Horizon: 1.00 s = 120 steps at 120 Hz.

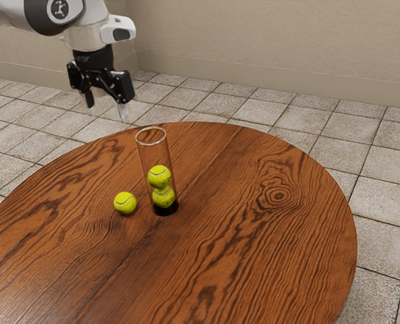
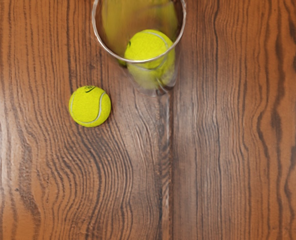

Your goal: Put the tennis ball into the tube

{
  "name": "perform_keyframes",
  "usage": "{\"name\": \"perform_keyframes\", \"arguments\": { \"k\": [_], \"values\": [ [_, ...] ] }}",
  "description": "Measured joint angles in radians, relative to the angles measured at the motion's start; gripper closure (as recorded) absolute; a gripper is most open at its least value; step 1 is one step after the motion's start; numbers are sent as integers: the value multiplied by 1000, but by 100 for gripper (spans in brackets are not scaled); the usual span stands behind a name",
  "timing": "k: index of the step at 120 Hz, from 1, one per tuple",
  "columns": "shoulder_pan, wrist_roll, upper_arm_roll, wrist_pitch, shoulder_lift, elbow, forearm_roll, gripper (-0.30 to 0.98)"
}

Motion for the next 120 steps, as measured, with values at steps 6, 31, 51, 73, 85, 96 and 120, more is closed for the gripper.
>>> {"name": "perform_keyframes", "arguments": {
  "k": [6,31,51,73,85,96,120],
  "values": [
    [11,-3,0,14,0,0,1,0],
    [18,-11,0,43,-4,2,0,0],
    [9,-15,-7,49,-24,-10,-3,0],
    [43,-17,-8,130,-214,-320,-6,0],
    [59,-19,-6,186,-325,-463,-8,0],
    [48,-21,0,217,-417,-581,2,0],
    [-353,-12,302,255,-655,-766,180,0]
  ]
}}
